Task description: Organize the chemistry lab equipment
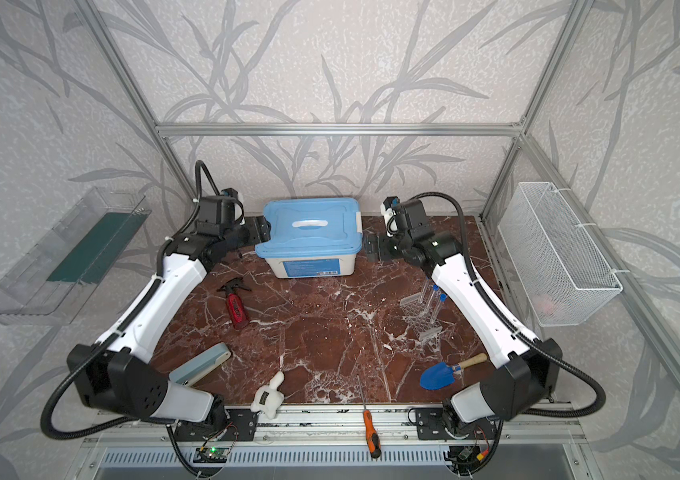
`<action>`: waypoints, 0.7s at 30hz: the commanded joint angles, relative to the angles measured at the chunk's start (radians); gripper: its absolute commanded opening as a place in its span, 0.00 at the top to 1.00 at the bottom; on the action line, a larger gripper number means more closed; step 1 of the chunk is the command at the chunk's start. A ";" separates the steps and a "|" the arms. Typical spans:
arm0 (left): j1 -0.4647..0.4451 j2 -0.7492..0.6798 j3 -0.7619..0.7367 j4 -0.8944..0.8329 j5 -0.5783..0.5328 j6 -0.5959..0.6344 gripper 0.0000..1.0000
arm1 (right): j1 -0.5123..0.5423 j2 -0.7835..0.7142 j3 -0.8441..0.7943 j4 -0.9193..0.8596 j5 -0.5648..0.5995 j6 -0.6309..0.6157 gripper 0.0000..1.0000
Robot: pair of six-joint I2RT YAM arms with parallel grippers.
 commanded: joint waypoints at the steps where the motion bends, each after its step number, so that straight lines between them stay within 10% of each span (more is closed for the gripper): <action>1: -0.031 -0.087 -0.132 0.010 0.030 0.002 0.15 | 0.004 -0.094 -0.195 0.092 -0.013 -0.040 0.03; 10: -0.115 -0.246 -0.460 0.132 -0.117 -0.064 0.15 | 0.020 -0.191 -0.542 0.225 -0.031 -0.064 0.11; 21: -0.200 -0.300 -0.764 0.518 -0.665 0.090 0.14 | -0.029 -0.179 -0.720 0.455 0.117 -0.200 0.10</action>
